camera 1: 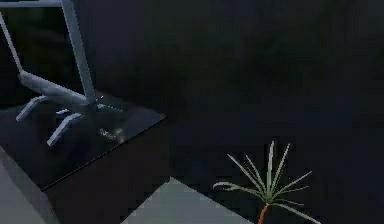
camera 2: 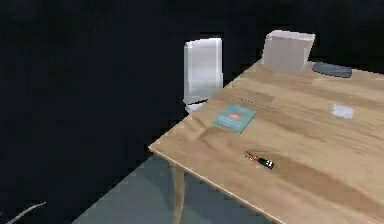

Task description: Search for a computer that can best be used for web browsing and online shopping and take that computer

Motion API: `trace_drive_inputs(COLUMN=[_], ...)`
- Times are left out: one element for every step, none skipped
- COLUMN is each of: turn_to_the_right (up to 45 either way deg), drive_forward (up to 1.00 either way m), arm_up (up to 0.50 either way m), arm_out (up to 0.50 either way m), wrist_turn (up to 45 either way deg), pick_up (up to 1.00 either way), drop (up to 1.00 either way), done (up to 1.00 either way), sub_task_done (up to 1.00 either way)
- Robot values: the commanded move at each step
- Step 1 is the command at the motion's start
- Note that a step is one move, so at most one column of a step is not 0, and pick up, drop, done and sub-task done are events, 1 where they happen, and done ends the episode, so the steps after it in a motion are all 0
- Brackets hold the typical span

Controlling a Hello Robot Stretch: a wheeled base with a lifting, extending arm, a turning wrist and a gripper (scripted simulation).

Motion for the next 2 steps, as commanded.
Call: trace_drive_inputs(turn_to_the_right=[-45.0,-27.0], drive_forward=[0.0,0.0], arm_up=[0.0,0.0], arm_out=[0.0,0.0], wrist_turn=[0.0,0.0], pick_up=[0.0,0.0], drop=[0.0,0.0], done=[0.0,0.0], sub_task_done=[0.0,0.0])
